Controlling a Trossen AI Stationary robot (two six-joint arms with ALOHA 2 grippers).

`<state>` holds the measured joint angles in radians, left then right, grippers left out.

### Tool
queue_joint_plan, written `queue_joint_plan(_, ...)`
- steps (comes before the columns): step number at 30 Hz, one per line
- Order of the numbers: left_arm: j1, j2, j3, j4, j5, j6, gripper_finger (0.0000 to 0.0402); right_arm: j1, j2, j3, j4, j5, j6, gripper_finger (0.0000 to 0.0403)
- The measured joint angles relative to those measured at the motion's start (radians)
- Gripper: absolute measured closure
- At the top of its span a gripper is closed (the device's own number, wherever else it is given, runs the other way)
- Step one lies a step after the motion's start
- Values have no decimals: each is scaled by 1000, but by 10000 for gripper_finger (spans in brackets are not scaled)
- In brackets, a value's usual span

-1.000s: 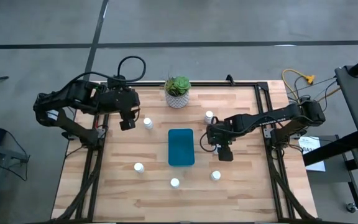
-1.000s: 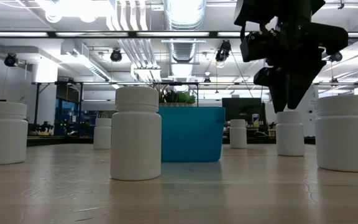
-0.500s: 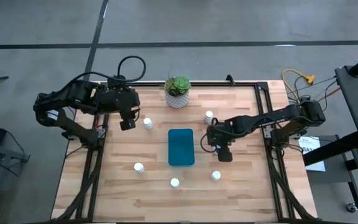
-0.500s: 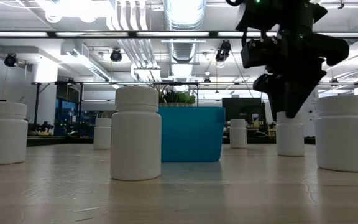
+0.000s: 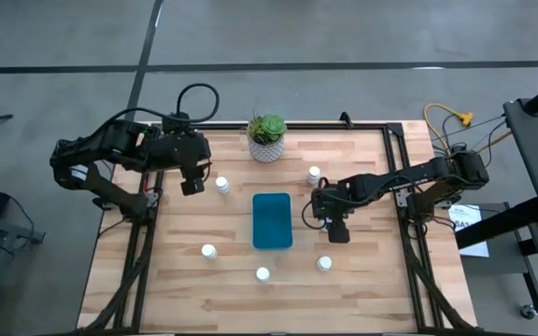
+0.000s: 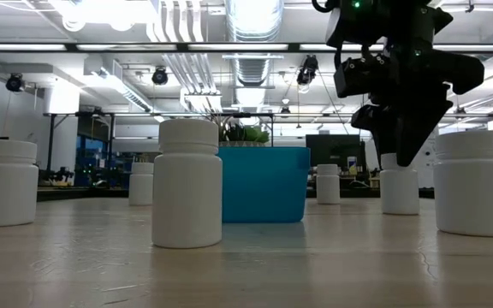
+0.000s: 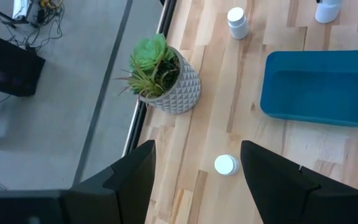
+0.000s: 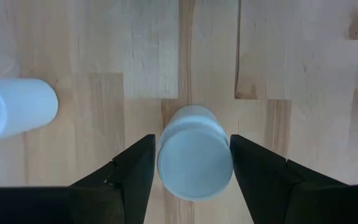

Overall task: Pick and place pill bottles into a basket
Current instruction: Put the white medicine bottle into the blue bin

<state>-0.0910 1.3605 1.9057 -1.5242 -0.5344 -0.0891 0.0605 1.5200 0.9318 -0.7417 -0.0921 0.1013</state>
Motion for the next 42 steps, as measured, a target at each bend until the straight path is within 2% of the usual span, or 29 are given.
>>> queue_joint_plan(10,0,0,0,-1,-11,0,183,0,0,0,1,-18,4,252)
queue_joint_plan(30,0,0,-2,53,-24,-2,183,0,0,9,-33,-21,8,252)
queue_joint_plan(42,0,0,-2,50,-24,0,183,-3,0,107,-118,-15,-20,252)
